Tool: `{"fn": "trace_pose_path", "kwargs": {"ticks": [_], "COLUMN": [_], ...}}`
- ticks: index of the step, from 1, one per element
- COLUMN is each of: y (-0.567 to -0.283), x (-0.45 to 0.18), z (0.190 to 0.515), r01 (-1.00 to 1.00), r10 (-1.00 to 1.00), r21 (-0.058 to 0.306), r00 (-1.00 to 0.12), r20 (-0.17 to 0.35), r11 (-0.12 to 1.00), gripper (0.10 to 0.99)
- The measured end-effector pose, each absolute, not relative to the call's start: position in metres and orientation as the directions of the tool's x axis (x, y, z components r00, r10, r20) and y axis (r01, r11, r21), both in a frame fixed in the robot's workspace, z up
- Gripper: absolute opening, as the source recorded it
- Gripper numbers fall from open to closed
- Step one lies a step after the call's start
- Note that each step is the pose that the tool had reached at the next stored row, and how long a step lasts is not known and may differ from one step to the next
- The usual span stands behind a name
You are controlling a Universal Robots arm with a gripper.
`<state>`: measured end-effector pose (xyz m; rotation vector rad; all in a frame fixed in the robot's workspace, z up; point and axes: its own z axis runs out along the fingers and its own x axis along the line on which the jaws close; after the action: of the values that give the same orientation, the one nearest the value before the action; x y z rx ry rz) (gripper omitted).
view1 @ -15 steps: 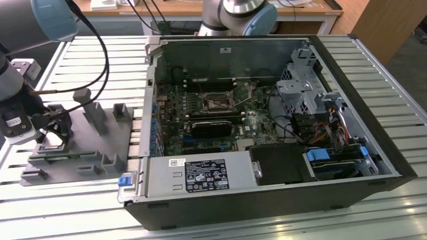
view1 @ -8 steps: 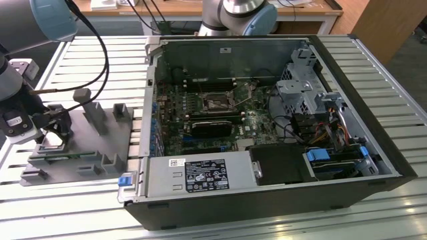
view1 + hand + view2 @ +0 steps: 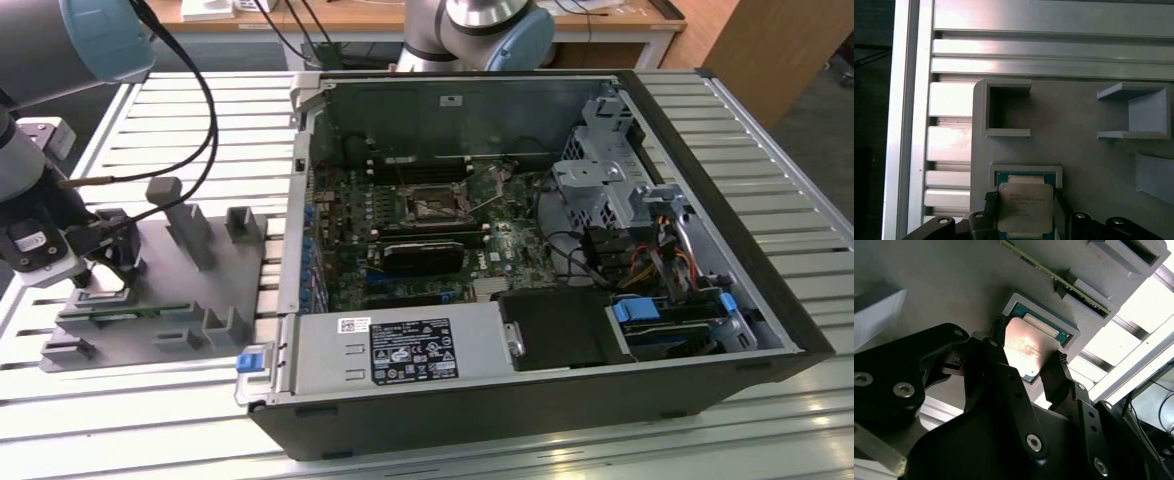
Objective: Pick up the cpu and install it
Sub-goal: 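Pick up the cpu and move it towards the insertion slot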
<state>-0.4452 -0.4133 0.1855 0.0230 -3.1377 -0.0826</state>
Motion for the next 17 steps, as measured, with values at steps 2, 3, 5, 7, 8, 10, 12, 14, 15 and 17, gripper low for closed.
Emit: {"fn": "trace_pose_path", "kwargs": {"ticks": [2, 3, 5, 7, 8, 10, 12, 14, 15, 17], "y": [-0.413, -0.413, -0.413, -0.413, -0.413, -0.413, -0.413, -0.413, -0.413, -0.413], "x": [-0.445, -0.445, -0.445, -0.445, -0.445, -0.445, -0.445, -0.445, -0.445, -0.445], "z": [0.185, 0.186, 0.187, 0.191, 0.194, 0.199, 0.205, 0.21, 0.213, 0.218], "r01": [-0.018, -0.019, -0.019, -0.02, -0.02, -0.02, -0.02, -0.02, -0.02, -0.02], "r10": [-0.018, -0.019, -0.02, -0.02, -0.02, -0.02, -0.02, -0.02, -0.02, -0.02], "r21": [0.053, 0.053, 0.053, 0.052, 0.051, 0.049, 0.048, 0.048, 0.048, 0.048], "r00": [-1.0, -1.0, -1.0, -1.0, -1.0, -1.0, -1.0, -1.0, -1.0, -1.0], "r20": [0.002, 0.002, 0.002, 0.002, 0.002, 0.002, 0.002, 0.002, 0.002, 0.002], "r11": [0.998, 0.998, 0.998, 0.998, 0.999, 0.999, 0.999, 0.999, 0.999, 0.999], "gripper": [0.533, 0.533, 0.533, 0.533, 0.533, 0.533, 0.533, 0.533, 0.533, 0.533]}}
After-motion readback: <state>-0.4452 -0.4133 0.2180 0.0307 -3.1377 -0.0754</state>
